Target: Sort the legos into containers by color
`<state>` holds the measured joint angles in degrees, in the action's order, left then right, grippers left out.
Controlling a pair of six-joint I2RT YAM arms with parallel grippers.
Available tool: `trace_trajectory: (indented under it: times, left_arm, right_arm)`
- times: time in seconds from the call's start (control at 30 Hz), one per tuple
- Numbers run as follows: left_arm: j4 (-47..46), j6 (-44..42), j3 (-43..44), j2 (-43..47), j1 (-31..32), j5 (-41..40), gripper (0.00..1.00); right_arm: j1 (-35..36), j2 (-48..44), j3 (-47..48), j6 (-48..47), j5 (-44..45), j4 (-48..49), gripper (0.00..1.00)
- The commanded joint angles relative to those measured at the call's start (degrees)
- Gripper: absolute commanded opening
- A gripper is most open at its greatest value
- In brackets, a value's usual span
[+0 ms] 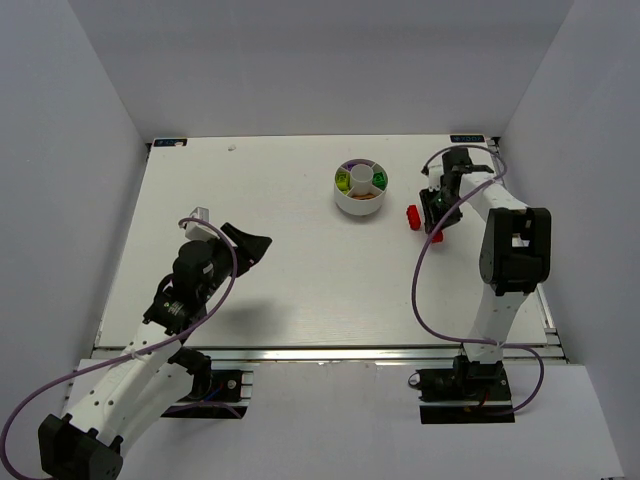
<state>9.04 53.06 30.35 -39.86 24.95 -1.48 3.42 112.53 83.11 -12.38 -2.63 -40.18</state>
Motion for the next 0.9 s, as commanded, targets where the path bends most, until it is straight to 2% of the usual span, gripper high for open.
trace_trajectory:
  times: [0.0,0.17,0.27,0.37,0.4,0.53,0.87]
  left_arm:
    - [0.02,0.29,0.33,0.92,0.01,-0.72,0.67]
    - [-0.51,0.12,0.32,1.09,0.01,-0.55,0.67]
    - [-0.86,0.20,0.24,1.18,0.01,-0.28,0.67]
    - [-1.39,0.38,0.24,1.27,0.01,-0.02,0.67]
    - [-1.48,0.47,0.24,1.19,0.01,0.07,0.67]
    - [-1.30,0.56,0.50,1.18,0.01,-0.02,0.67]
    - [-1.22,0.56,0.94,1.18,0.01,0.16,0.67]
  right_arm:
    - [-0.26,-5.65,7.57,-2.99,-8.58,-1.03,0.00]
    - [0.01,-7.76,13.47,-4.40,-21.95,0.01,0.00]
    - [0.27,-8.47,16.73,-7.04,-36.50,2.73,0.00]
    - [0.88,-9.52,16.48,-7.58,-44.46,11.23,0.00]
    - [1.15,-10.65,15.34,-3.91,-46.56,19.97,0.00]
    - [2.64,-10.06,11.46,5.59,-47.46,36.10,0.00]
    - [9.94,-0.31,16.90,4.56,-42.73,42.12,0.00]
